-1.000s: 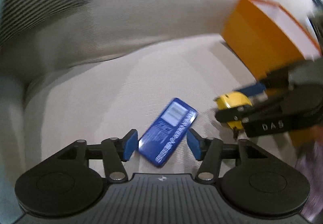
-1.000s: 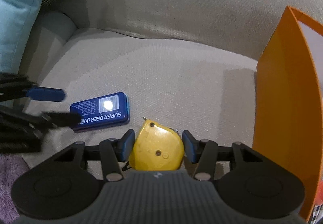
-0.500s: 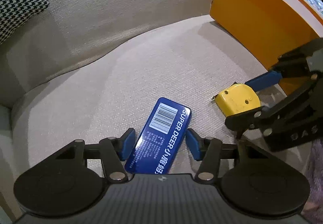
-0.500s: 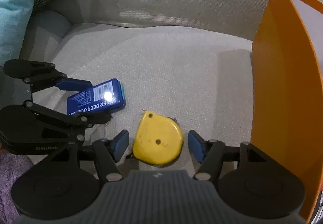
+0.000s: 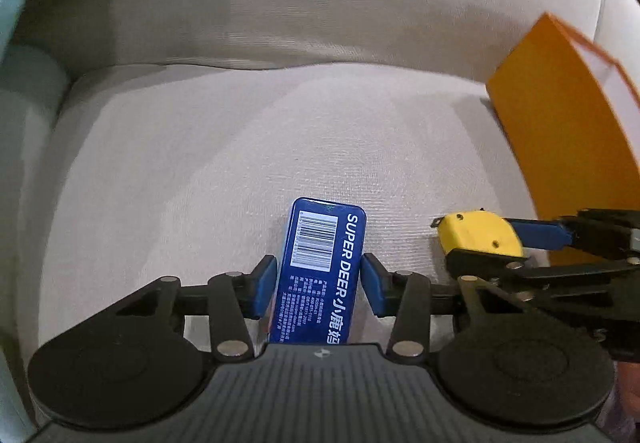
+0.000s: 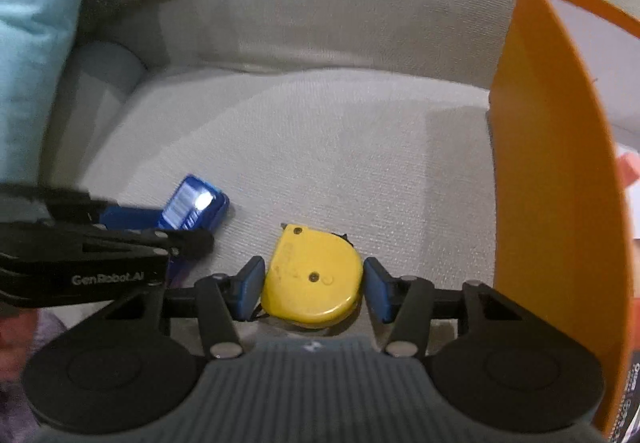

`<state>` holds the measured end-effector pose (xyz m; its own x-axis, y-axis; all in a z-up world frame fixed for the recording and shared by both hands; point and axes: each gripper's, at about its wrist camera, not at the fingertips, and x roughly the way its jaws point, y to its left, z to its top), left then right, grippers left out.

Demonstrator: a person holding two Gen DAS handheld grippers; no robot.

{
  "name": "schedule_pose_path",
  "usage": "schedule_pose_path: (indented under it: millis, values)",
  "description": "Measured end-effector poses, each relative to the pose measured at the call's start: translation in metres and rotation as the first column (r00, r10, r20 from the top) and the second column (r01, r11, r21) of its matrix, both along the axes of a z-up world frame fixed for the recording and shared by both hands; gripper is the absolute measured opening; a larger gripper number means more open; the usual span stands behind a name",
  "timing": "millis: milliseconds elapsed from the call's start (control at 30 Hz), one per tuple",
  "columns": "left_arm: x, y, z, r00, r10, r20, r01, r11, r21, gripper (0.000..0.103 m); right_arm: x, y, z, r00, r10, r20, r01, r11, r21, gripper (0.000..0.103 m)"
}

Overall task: Organize rigid objects
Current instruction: 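Lift the blue tin and yellow tape measure and carry them over the shoebox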

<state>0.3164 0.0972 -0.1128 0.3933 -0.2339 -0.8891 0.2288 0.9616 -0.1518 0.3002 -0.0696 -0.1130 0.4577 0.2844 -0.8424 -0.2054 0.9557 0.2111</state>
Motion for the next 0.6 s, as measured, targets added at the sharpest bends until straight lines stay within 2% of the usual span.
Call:
schedule_pose_path:
  millis: [167, 300, 433, 500, 600]
  values:
    - [-0.019, 0.002, 0.030, 0.999, 0.033, 0.041, -0.031, 0.998, -0.052, 0.051, -0.023, -0.016, 0.035, 0.997, -0.007, 0.079, 0.003, 0.999, 0.045, 0.055]
    - [-0.027, -0.020, 0.067, 0.992, -0.032, 0.121, 0.040, 0.997, -0.064, 0.051, -0.043, -0.040, 0.069, 0.990, -0.019, 0.138, 0.005, 0.995, 0.095, 0.055]
    - [-0.028, -0.048, 0.109, 0.975, -0.115, 0.191, 0.136, 0.985, -0.103, 0.051, -0.054, -0.075, 0.102, 0.978, -0.072, 0.195, 0.048, 0.991, 0.126, 0.054]
    - [-0.026, -0.069, 0.129, 0.956, -0.184, 0.229, 0.211, 0.972, -0.100, 0.051, -0.059, -0.099, 0.116, 0.970, -0.106, 0.219, 0.080, 0.989, 0.126, 0.054]
    - [-0.022, -0.113, 0.152, 0.898, -0.326, 0.296, 0.343, 0.939, -0.006, 0.051, -0.062, -0.133, 0.127, 0.957, -0.140, 0.254, 0.126, 0.989, 0.071, 0.052]
